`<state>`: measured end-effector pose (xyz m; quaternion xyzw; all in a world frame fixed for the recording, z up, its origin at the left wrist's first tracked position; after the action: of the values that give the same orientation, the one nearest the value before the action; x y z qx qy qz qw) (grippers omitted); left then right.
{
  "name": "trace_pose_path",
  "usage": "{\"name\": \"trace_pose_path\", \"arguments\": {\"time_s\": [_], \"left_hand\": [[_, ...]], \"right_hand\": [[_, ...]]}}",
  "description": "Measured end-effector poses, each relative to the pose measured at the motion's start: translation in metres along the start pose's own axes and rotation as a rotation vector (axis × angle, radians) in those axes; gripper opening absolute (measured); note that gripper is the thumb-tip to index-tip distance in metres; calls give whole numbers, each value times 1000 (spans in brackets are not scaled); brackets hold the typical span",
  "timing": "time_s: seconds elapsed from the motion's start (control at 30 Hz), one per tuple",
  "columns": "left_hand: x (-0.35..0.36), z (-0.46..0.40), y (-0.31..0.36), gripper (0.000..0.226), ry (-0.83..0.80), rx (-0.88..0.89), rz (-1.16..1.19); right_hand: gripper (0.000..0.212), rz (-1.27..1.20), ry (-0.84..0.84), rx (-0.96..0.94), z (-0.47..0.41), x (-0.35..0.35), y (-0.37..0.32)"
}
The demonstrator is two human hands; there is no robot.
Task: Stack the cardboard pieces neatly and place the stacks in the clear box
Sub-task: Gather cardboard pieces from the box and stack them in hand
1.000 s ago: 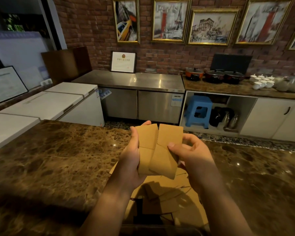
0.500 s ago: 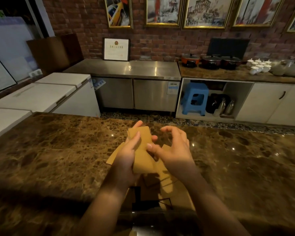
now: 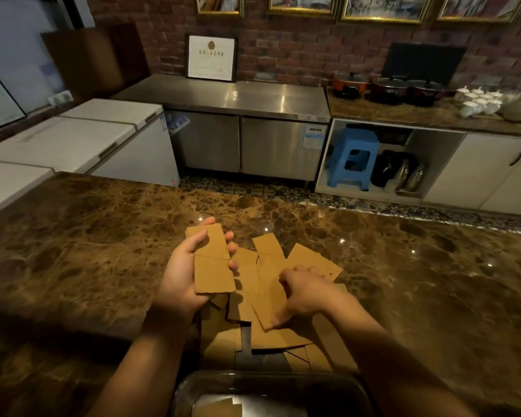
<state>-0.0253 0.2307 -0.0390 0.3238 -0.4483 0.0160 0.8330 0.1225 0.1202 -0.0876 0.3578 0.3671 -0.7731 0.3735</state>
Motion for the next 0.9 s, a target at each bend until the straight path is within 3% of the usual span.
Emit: {"name": "trace_pose_path", "arguments": {"time_s": [0.07, 0.23, 0.37, 0.5, 0.63, 0.77, 0.9], "left_hand": [[-2, -1, -4, 28, 13, -5, -1], [-7, -4, -9, 29, 33, -17, -6], [-4, -6, -15, 27, 38, -21, -3], [2, -6, -19, 28, 41, -15, -13], [10, -5, -20, 29, 50, -7, -39], [19, -5, -22, 31, 34, 4, -48], [27, -4, -26, 29, 22, -11, -44]], "right_hand": [[98, 150, -36, 9, -2, 6, -3], [96, 199, -87, 31, 1, 11, 7], [64, -76, -29, -42, 7, 2, 14], [27, -290, 133, -97, 20, -32, 29], [27, -586, 267, -84, 39, -60, 50], [19, -873, 270, -80, 51, -64, 55], [24, -383, -1, -207, 49, -38, 26]]}}
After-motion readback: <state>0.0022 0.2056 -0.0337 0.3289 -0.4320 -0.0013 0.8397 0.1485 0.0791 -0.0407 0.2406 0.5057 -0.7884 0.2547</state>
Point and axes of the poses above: each hand's wrist, its own z-axis away from the middle knuckle, its own x-axis out of the palm, y = z × x, the point moved 10 cm from there along -z, towards the middle knuckle, and after that the axes turned 8 degrees about -x, right-handed, at the moved point
